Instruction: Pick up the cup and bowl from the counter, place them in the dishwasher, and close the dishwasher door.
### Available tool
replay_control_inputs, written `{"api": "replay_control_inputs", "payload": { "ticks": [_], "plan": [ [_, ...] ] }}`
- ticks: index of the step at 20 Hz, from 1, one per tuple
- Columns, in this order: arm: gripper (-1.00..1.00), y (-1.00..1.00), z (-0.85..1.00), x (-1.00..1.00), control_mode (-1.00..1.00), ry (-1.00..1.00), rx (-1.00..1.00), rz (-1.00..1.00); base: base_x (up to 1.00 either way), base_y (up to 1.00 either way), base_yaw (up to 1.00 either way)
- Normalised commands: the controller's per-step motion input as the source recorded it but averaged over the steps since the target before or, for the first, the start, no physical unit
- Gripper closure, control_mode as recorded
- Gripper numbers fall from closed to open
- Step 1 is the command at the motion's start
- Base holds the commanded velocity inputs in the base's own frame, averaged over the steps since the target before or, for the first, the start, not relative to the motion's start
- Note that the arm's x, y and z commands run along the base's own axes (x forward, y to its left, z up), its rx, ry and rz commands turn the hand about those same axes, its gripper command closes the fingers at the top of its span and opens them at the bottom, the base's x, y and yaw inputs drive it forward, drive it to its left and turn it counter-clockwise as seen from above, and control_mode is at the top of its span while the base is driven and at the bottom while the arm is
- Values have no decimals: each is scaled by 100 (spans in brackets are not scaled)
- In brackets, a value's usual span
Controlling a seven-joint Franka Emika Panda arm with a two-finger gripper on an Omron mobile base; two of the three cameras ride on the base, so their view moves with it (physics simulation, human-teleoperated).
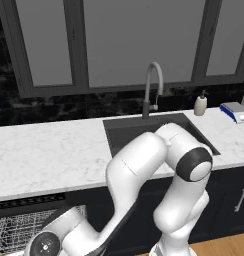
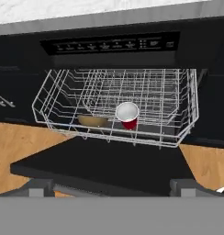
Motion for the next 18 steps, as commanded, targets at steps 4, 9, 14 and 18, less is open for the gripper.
{"api": "replay_control_inputs", "payload": {
  "ticks": [4, 9, 14, 18],
  "plan": [
    [-100, -9, -96, -8, -100, -38, -16, -13, 0, 0, 0],
    [-100, 26, -30, -79, -100, -43, -4, 2, 0, 0, 0],
    [-100, 25, 0, -100, -100, -33, 0, 2, 0, 0, 0],
    [-100, 4, 0, -96, -100, -24, 0, -1, 0, 0, 0]
  ]
}}
